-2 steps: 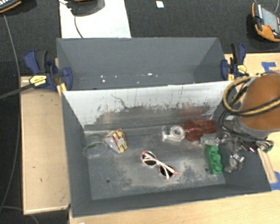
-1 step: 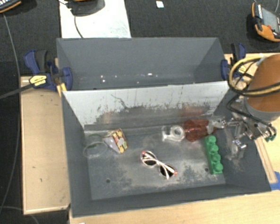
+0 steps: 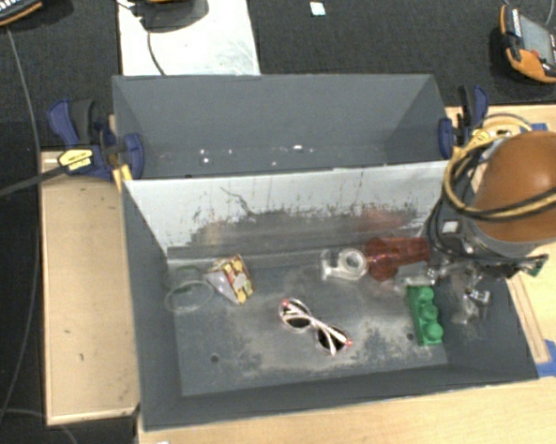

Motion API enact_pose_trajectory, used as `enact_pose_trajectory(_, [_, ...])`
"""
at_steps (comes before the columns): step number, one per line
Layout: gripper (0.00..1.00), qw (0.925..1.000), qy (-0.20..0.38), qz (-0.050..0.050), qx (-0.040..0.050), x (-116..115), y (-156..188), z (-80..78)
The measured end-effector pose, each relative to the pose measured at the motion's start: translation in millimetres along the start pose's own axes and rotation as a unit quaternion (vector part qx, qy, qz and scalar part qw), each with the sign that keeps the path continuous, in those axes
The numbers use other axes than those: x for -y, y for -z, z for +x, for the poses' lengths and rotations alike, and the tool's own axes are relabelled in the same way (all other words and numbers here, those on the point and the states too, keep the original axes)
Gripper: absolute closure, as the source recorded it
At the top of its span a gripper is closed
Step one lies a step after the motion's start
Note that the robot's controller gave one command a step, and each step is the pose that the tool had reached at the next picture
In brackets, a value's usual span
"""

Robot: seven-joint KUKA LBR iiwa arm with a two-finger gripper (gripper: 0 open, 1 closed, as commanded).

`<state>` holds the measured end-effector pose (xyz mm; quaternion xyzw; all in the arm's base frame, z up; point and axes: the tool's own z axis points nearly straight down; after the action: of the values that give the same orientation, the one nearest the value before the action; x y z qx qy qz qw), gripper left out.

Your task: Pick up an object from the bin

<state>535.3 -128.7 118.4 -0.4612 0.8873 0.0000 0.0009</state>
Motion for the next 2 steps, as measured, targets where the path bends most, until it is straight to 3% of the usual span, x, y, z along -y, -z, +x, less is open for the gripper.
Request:
enact_pose_trajectory(1, [0.00,0.9978,-0.066,0.002,0.0075,5,-46,15.5])
enact_pose_trajectory(2, [1.00,0.9663,0.257,-0.001,0.0076,0,-47,3.3])
